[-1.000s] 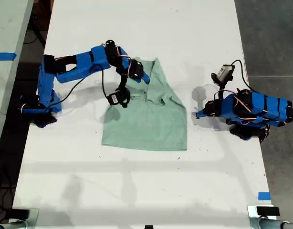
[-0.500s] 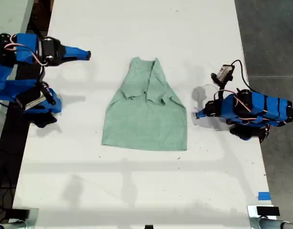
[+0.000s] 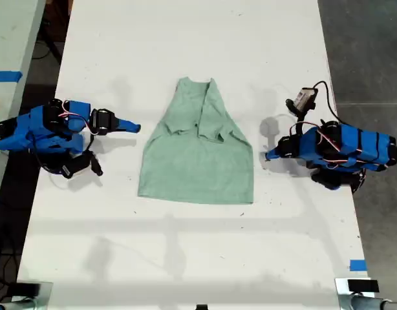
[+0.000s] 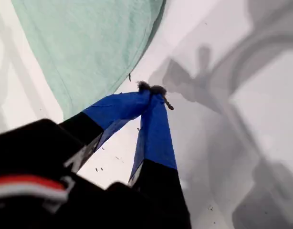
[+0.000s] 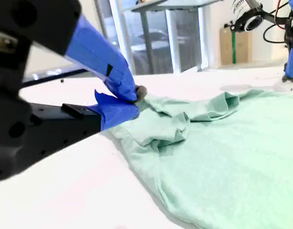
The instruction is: Fold t shirt
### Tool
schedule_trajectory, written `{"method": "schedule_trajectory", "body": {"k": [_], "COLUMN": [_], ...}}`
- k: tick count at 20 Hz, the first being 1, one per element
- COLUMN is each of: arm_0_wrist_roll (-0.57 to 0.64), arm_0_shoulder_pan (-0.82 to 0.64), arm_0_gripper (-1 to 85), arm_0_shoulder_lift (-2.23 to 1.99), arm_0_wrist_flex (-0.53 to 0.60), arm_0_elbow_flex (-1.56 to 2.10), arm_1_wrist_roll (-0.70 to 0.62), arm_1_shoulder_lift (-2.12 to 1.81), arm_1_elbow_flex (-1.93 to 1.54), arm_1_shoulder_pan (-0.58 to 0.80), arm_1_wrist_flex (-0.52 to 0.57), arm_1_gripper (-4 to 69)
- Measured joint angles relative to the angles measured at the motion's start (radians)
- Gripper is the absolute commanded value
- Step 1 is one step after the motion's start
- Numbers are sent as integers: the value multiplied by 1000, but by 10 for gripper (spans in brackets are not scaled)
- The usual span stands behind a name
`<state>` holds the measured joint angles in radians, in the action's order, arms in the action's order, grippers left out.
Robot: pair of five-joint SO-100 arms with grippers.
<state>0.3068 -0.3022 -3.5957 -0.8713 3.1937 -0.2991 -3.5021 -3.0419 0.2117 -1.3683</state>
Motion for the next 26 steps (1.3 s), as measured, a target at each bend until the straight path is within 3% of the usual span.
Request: {"method": "schedule_trajectory", "body": {"k": [26], "arm_0_wrist_roll": [-21], "arm_0_shoulder_pan": [-5], "arm_0_gripper": [0], "arm_0_shoulder_lift": [-2], "arm_0_wrist_flex": [-3], "arm_0_elbow_flex": [6], "arm_1_wrist_roll": [31], "arm_1_shoulder_lift": [0], "arm_1_elbow_flex": [0], "arm_1_shoulder_pan": [0], "arm_1_wrist_flex": [0], "arm_1_gripper": [-21]}}
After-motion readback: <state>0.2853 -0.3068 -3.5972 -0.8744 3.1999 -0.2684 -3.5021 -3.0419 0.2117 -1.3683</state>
